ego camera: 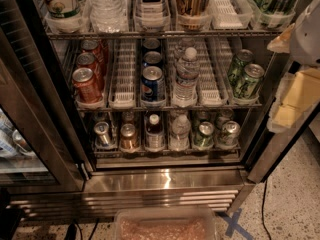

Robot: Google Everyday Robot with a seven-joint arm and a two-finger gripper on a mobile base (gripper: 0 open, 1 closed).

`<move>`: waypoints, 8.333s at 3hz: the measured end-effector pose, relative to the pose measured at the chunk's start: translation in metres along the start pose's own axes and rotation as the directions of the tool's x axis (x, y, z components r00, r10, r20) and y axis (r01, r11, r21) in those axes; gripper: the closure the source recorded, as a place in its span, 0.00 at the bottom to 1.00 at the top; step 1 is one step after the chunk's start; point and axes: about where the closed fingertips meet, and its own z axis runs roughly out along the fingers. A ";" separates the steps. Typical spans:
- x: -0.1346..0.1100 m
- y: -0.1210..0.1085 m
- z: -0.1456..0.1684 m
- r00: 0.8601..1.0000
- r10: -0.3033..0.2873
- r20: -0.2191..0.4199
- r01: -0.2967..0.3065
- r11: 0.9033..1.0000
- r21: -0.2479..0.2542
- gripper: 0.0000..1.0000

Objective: Pick 7up can from top shelf of fridge

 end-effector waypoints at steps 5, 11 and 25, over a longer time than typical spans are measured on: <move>-0.178 0.012 -0.033 0.873 0.005 0.488 -0.106 0.978 0.179 0.00; -0.222 -0.061 -0.021 0.545 0.149 0.825 -0.600 0.757 0.260 0.00; -0.246 -0.124 -0.008 0.503 -0.058 0.863 -0.740 0.486 0.464 0.30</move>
Offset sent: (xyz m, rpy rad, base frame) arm 0.0299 0.1378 0.0378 0.4054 -0.2704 -0.0500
